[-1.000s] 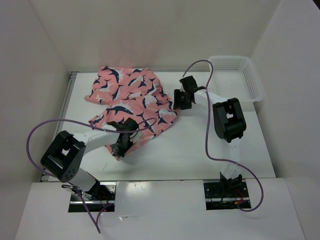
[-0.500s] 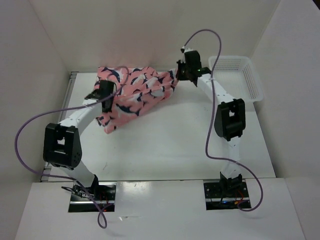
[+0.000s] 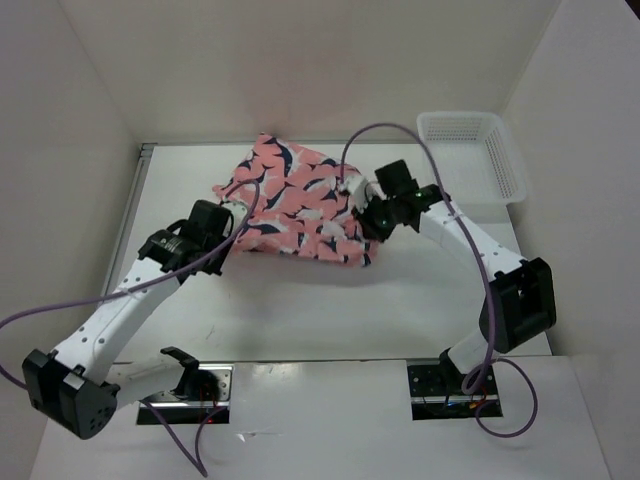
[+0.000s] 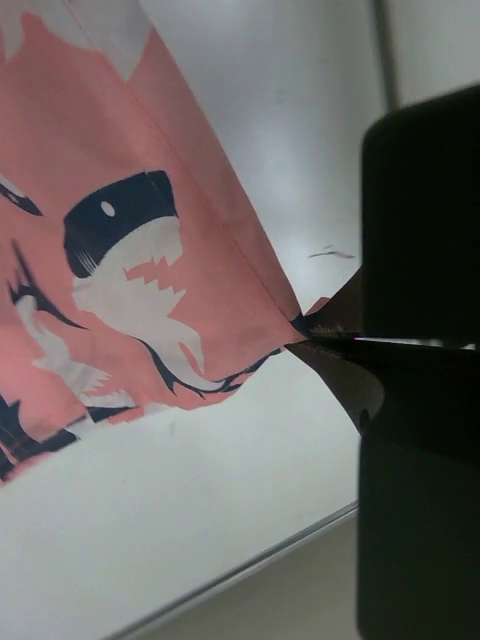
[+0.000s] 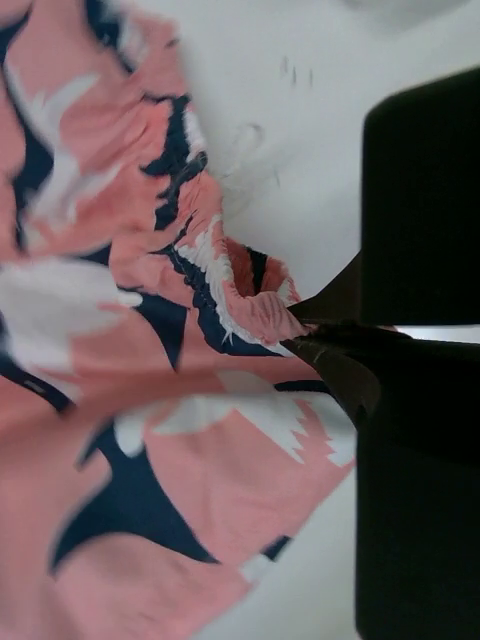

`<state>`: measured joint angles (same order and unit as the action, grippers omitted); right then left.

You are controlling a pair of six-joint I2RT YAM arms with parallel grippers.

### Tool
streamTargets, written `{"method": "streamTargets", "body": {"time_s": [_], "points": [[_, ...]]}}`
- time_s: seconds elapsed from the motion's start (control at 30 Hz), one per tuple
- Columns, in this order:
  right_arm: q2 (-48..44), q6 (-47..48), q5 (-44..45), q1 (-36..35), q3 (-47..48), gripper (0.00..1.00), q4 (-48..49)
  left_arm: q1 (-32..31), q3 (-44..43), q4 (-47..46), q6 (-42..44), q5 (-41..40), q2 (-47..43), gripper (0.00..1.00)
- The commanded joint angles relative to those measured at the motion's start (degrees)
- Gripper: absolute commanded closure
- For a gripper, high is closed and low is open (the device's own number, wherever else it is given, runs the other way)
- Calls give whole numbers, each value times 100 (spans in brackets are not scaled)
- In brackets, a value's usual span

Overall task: Fold and stack the shorts
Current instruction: Fold the shorts

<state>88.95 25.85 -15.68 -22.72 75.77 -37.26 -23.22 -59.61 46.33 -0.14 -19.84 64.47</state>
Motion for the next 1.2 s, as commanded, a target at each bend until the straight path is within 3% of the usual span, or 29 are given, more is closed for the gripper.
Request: {"method": "streamTargets", "body": {"time_s": [0.0, 0.13, 0.23, 0.33, 0.5, 0.63, 0.73, 1.1, 1.17], "points": [[-387, 1869, -182, -267, -685, 100, -1537, -357, -85, 1657, 14, 795, -390, 100], [-387, 3003, 311, -268, -1151, 100, -2652, -358, -235, 2318, 14, 1182, -243, 100], [-387, 3119, 417, -321, -1222, 100, -2979, -358, -305, 2399, 14, 1245, -163, 99], [-387, 3120, 303, -321, -978, 100, -3033, -358, -419, 1707, 14, 940, -163, 99], [-212, 3014, -22, -321, -319, 100, -3253, -245, -937, -595, 14, 104, 48, 100], [201, 2830, -654, 126, 665, 100, -3455, 211, -1779, -2537, 14, -249, 952, 100], [859, 2444, -1215, 820, 1536, 100, -3701, 353, -2902, -2672, 14, -187, 1962, 99], [2056, 1442, -1692, 1840, 2389, 100, -3271, 406, -4435, -3480, 14, -302, 4414, 97], [2179, 1169, -1745, 2051, 2635, 100, -3200, 406, -5154, -3368, 14, -302, 4696, 97]]}}
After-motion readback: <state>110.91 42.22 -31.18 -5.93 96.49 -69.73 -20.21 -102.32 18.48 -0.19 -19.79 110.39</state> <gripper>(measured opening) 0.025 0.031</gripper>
